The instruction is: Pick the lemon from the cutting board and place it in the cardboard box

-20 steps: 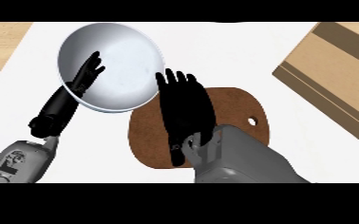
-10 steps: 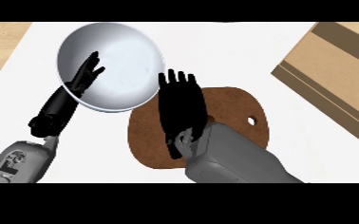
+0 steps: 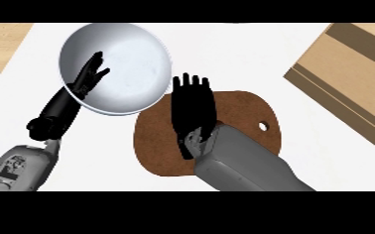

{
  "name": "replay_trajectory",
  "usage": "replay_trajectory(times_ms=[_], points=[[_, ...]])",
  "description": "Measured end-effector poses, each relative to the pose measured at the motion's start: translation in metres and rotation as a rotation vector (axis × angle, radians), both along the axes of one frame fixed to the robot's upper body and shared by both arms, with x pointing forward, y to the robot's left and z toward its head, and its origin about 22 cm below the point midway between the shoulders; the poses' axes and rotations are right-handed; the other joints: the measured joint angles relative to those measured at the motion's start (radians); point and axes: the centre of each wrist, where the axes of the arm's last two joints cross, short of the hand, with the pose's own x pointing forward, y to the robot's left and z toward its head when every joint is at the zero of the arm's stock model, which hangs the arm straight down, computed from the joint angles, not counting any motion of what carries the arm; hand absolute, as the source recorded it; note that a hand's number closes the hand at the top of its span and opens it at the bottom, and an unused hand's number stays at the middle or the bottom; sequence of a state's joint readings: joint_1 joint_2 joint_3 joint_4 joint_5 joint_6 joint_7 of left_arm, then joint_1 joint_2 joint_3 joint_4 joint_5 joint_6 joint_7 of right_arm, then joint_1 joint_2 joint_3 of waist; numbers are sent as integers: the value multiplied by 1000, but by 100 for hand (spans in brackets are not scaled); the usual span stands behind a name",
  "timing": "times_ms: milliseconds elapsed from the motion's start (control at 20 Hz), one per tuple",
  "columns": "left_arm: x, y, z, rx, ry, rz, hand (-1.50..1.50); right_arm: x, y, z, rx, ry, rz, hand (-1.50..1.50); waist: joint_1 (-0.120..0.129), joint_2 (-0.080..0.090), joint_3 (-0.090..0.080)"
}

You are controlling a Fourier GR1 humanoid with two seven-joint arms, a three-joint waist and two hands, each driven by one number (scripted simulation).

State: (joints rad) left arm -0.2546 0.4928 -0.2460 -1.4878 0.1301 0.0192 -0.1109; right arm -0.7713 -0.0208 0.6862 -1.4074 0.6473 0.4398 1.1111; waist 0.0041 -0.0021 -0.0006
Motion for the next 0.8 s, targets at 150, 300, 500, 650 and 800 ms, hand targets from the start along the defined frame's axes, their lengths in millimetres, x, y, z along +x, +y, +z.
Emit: replay_trajectory(times_ms=[150, 300, 500, 650, 800], points=[[-6, 2, 2, 4, -2, 0, 0, -2, -2, -9, -6, 9, -6, -150, 2, 0, 0], [-2, 3, -1, 6, -7, 6, 0, 2, -3, -10, 6, 19, -1, -150, 0, 1, 0], [3, 1, -4, 6, -7, -5, 0, 4, -2, -26, -17, 47, -5, -150, 2, 2, 0], [3, -2, -1, 7, -7, 3, 0, 11, -7, -34, -33, 52, -30, -150, 1, 2, 0], [-6, -3, -3, 2, -4, 4, 0, 11, -13, -49, -58, 57, -57, -150, 1, 1, 0]])
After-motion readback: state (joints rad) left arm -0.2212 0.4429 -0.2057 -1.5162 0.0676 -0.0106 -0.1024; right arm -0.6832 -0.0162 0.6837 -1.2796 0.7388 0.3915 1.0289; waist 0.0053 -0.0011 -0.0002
